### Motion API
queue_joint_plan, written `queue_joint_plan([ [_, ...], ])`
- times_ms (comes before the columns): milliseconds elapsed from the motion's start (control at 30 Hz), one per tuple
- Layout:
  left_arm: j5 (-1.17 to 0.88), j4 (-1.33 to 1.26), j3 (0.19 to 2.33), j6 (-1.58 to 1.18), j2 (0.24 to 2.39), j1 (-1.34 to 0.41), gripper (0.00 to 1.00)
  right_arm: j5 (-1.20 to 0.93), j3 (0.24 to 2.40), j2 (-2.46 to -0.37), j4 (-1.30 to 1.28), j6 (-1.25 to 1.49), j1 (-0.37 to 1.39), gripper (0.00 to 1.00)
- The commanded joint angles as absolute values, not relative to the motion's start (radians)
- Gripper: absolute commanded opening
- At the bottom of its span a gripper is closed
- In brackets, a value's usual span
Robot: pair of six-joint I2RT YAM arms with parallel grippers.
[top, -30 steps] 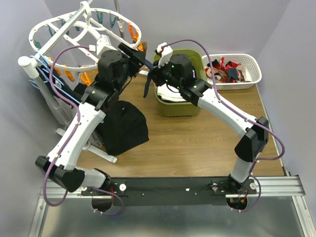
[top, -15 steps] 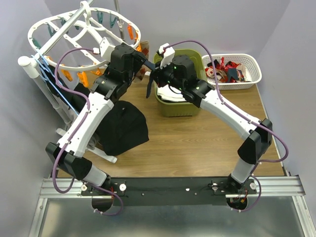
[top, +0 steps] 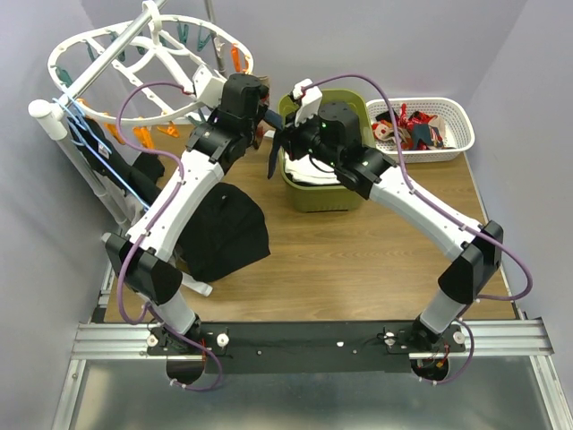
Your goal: Remove the socks clipped to the hanger
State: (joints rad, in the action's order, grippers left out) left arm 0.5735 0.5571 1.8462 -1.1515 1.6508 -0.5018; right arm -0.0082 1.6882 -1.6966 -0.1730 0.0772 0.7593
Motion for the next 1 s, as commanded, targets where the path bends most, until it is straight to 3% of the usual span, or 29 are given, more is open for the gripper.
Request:
queue_joint_plan([
  [0,0.692,0.542,1.865,-1.106,1.651,-0.499,0.31,0.006,1.652,-1.632,-0.158,0.069,0.772,0.01],
  [167,0.727,0.506,1.847,-1.031,1.626,-0.502,0.19,0.008,1.631,-1.614,-0.156,0.072,0.773,0.01],
  [233,0.723,0.468,1.833,-0.990,1.608,-0.502,0.00,0.009,1.625,-1.611,-0.155,0.074,0.773,0.01],
  [600,0.575,0.354,1.735,-0.942,1.557,-0.485,0.00,0.020,1.608,-1.598,-0.161,0.090,0.773,0.01],
  [633,0.560,0.359,1.732,-0.960,1.551,-0.480,0.05,0.009,1.606,-1.594,-0.161,0.095,0.773,0.01],
  [667,0.528,0.354,1.708,-0.975,1.543,-0.465,0.31,0.006,1.605,-1.591,-0.160,0.100,0.773,0.01],
  [767,0.470,0.302,1.643,-1.023,1.500,-0.443,0.55,0.006,1.603,-1.583,-0.160,0.100,0.775,0.01],
  [833,0.454,0.285,1.623,-1.052,1.474,-0.426,0.56,0.006,1.608,-1.583,-0.169,0.095,0.775,0.01],
  [900,0.439,0.262,1.602,-1.054,1.459,-0.414,0.64,0.006,1.611,-1.583,-0.172,0.097,0.776,0.01],
  [967,0.434,0.262,1.603,-1.051,1.451,-0.408,0.64,0.006,1.606,-1.578,-0.172,0.095,0.776,0.01],
])
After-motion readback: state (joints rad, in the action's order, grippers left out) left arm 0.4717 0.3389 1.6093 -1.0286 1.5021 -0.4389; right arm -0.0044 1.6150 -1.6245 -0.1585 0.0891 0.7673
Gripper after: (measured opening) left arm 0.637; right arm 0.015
